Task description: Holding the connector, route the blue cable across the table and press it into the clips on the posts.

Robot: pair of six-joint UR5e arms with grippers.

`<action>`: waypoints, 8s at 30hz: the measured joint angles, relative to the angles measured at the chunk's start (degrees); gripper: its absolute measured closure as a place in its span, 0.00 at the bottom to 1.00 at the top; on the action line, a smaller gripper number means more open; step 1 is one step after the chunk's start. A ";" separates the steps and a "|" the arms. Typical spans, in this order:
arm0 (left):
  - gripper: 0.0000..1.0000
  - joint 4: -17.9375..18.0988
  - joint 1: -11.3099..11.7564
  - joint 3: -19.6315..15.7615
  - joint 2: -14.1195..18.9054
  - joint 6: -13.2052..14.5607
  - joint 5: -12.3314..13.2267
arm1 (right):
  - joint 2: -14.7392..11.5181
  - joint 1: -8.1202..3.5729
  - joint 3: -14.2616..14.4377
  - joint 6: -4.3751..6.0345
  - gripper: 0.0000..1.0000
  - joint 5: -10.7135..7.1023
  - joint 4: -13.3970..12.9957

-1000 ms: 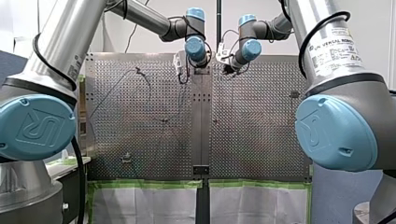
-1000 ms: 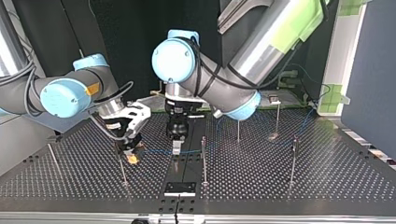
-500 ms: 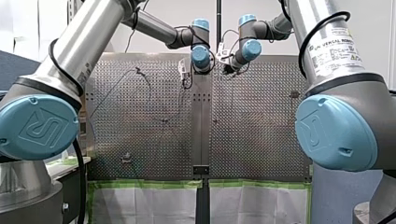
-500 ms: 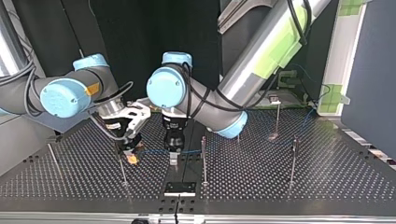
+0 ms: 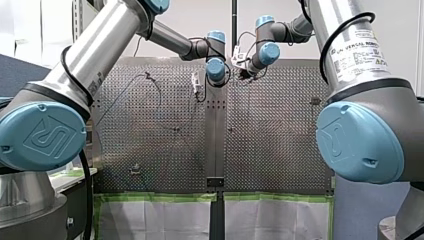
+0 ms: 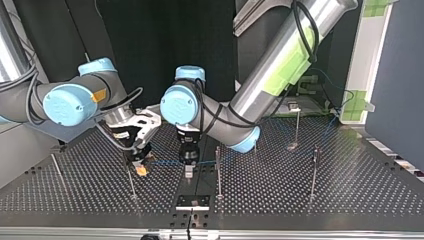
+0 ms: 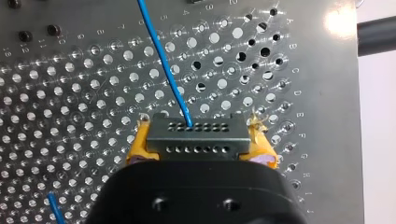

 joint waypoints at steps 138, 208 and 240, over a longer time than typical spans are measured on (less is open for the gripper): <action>1.00 26.61 2.08 -22.97 -9.57 -5.25 11.27 | 5.75 -4.69 26.88 -3.73 1.00 0.50 -19.85; 0.00 6.53 -3.19 -21.22 -3.23 1.04 6.76 | 10.53 -10.58 18.99 -2.64 1.00 -3.16 -20.13; 0.00 6.67 -10.33 -8.14 -13.46 -4.61 -0.33 | 10.45 -13.40 18.97 -2.98 1.00 -6.06 -20.12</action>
